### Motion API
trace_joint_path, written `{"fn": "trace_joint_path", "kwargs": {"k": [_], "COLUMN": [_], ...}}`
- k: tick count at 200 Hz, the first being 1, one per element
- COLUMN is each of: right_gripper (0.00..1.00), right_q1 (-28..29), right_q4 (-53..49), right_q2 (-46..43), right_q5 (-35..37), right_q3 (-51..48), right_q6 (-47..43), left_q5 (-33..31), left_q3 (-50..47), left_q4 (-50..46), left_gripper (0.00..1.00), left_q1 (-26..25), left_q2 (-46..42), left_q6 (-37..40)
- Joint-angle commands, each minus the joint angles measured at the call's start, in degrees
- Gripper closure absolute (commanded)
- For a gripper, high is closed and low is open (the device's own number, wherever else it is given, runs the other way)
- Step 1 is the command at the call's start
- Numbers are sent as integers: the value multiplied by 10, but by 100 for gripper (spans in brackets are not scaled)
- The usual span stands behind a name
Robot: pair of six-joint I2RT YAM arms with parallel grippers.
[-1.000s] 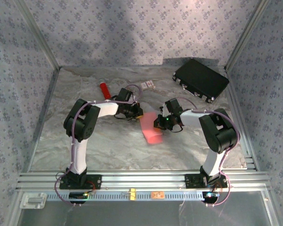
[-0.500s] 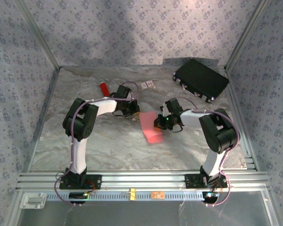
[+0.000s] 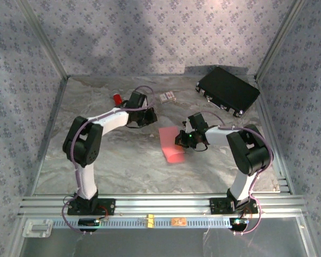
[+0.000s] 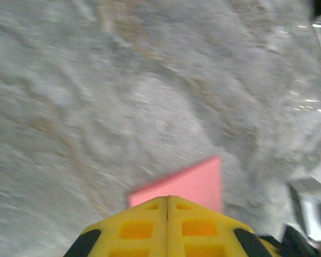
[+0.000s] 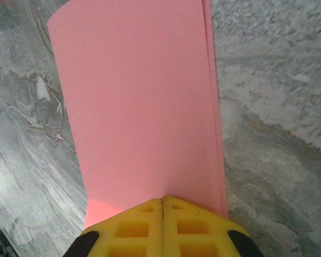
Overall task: Fold a paper plane with a square sheet of paper (pick it up from the middle)
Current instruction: First fold the square sheet of paper in half at the center of the table.
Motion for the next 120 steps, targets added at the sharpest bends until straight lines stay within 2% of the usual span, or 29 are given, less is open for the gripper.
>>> {"fn": "trace_joint_path", "kwargs": {"k": [1,25,51,91,120], "right_gripper": [100,100,100,100,100], "right_q1": [1,1,1,1,1], "right_q4": [-53,-56,-57,-59,-64], "right_q2": [5,5,3,4,8], "right_q5": [57,57,59,59,61], "right_q3": [-20,-21,-25,-26,-25], "right_q6": [12,12,12,10,6], "left_q5": [50,92,110,140,148], "left_q3": [-36,-76,-114,-161,-167], "left_q4": [13,51,91,162,163], "left_gripper": [94,95,95,95,95], "left_q1": [-36,-67,-89,-93,-93], "left_q2": [-31,-36,-39,-25,-13], "left_q6": [-32,-75,-105,-138,-138]}}
